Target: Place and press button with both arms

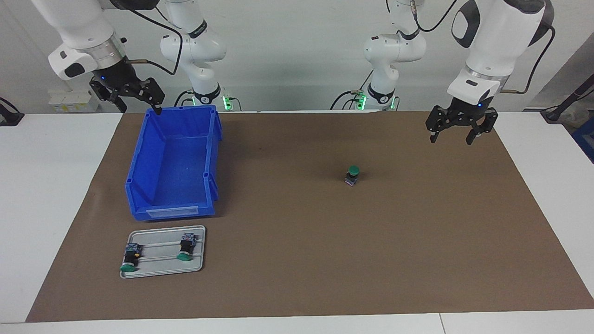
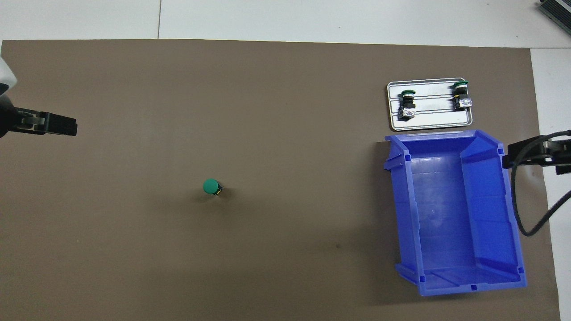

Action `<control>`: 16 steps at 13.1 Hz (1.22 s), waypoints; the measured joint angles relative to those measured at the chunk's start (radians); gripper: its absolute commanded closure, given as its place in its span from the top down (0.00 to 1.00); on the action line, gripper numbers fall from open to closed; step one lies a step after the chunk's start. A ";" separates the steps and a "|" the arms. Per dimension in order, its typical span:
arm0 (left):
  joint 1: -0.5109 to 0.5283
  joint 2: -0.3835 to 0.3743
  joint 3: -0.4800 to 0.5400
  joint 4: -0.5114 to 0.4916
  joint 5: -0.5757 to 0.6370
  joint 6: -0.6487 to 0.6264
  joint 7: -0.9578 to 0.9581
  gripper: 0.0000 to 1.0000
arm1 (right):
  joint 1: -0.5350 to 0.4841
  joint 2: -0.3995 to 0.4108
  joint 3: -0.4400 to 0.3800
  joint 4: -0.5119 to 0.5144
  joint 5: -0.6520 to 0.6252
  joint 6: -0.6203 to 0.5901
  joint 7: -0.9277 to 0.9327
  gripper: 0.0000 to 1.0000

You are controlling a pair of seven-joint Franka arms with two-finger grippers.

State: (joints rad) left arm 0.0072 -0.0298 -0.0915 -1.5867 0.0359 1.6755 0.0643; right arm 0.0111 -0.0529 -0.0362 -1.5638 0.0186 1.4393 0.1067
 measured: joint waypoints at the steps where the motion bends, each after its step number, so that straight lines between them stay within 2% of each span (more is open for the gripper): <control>1: 0.003 0.012 0.001 0.033 0.000 -0.039 0.001 1.00 | 0.000 0.000 0.000 0.000 0.000 0.000 0.000 0.99; 4: 0.004 0.042 -0.001 0.093 -0.001 -0.090 0.001 1.00 | 0.000 0.000 0.000 0.000 0.000 0.000 0.000 0.99; 16: 0.041 0.044 0.000 0.100 -0.058 -0.100 0.001 1.00 | 0.000 0.000 0.000 0.000 0.000 -0.006 0.000 0.99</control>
State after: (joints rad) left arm 0.0478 0.0146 -0.0912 -1.4868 -0.0216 1.5751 0.0654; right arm 0.0111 -0.0529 -0.0362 -1.5639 0.0186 1.4337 0.1067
